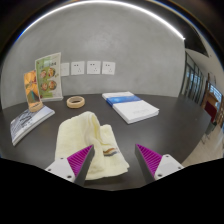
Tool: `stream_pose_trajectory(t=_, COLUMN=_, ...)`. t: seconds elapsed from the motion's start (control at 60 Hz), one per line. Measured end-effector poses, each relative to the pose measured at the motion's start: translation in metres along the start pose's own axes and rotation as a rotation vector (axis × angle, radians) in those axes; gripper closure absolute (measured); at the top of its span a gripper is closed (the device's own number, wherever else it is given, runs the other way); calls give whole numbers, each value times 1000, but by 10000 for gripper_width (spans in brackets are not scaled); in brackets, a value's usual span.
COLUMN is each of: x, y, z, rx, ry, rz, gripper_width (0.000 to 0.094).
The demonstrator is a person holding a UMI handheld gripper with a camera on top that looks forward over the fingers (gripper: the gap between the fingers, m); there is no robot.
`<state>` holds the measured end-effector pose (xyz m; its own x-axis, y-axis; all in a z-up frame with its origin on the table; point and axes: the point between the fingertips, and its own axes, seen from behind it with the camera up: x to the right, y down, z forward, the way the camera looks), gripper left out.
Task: Fold towel
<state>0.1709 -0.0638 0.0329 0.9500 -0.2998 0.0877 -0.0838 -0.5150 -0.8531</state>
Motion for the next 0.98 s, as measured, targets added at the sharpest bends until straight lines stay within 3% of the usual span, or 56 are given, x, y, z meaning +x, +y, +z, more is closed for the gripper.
stream_pose_trajectory(t=0.15, x=-9, y=-4, z=-57, rx=44, ry=21, rz=6, gripper_width=103)
stream_pose_trajectory(t=0.517, x=-182, y=48, z=-247, rx=96, ry=-187, rz=-73, gripper_width=104)
stream_pose_trajectory(t=0.683, x=-231, y=72, z=-315, rx=102, ry=-230, rz=-121, gripper_width=105)
stream_pose_trajectory(t=0.983, x=-218, y=93, z=-356, rx=137, ry=-179, rz=-187, gripper_width=113)
